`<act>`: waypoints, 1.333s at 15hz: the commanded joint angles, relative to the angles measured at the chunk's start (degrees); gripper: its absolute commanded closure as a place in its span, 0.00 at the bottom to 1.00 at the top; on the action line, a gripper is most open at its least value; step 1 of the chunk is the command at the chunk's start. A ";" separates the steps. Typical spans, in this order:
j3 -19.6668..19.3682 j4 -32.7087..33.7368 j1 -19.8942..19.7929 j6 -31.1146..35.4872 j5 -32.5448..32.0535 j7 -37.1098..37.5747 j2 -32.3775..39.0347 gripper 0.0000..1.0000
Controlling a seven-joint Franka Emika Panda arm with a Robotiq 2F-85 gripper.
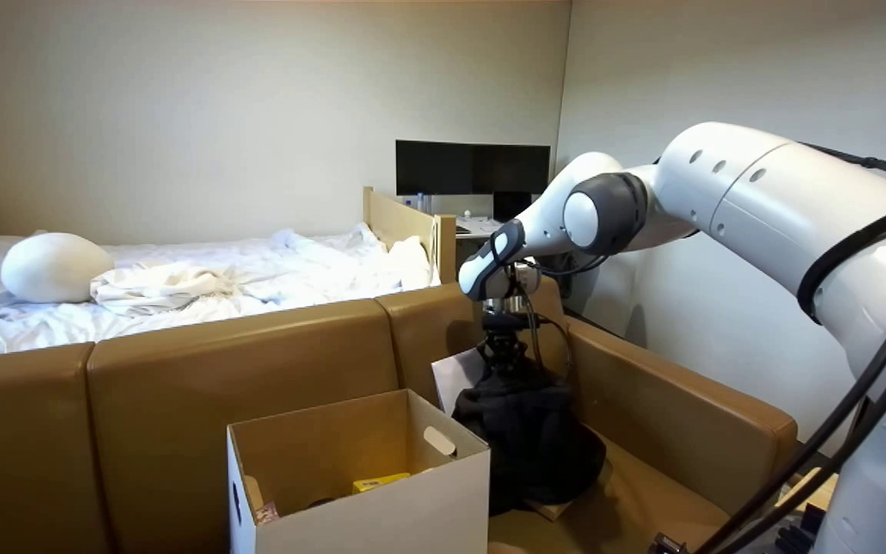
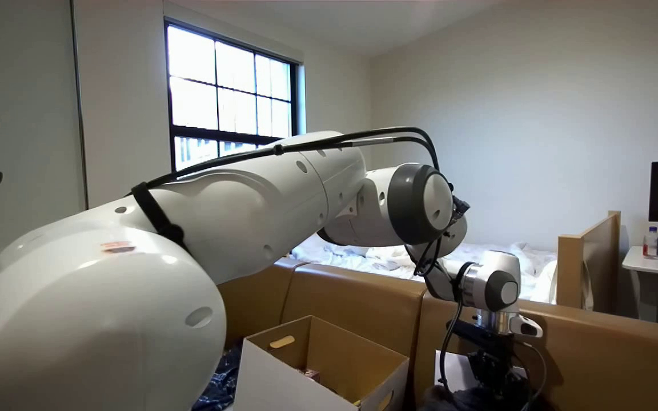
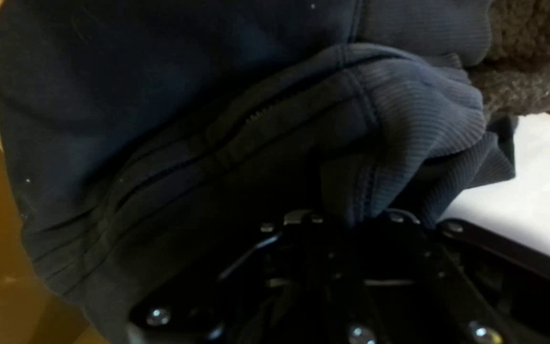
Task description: Put the black hoodie inside the storage box
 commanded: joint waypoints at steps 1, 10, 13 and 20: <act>-0.62 -4.77 0.71 -4.49 0.02 1.74 -4.32 0.92; -0.18 -20.16 1.67 -5.24 0.33 1.88 -15.56 0.93; -0.32 -27.69 3.12 1.25 0.11 1.63 -21.49 0.93; -0.47 -44.28 7.50 20.53 -1.10 2.84 -39.66 0.93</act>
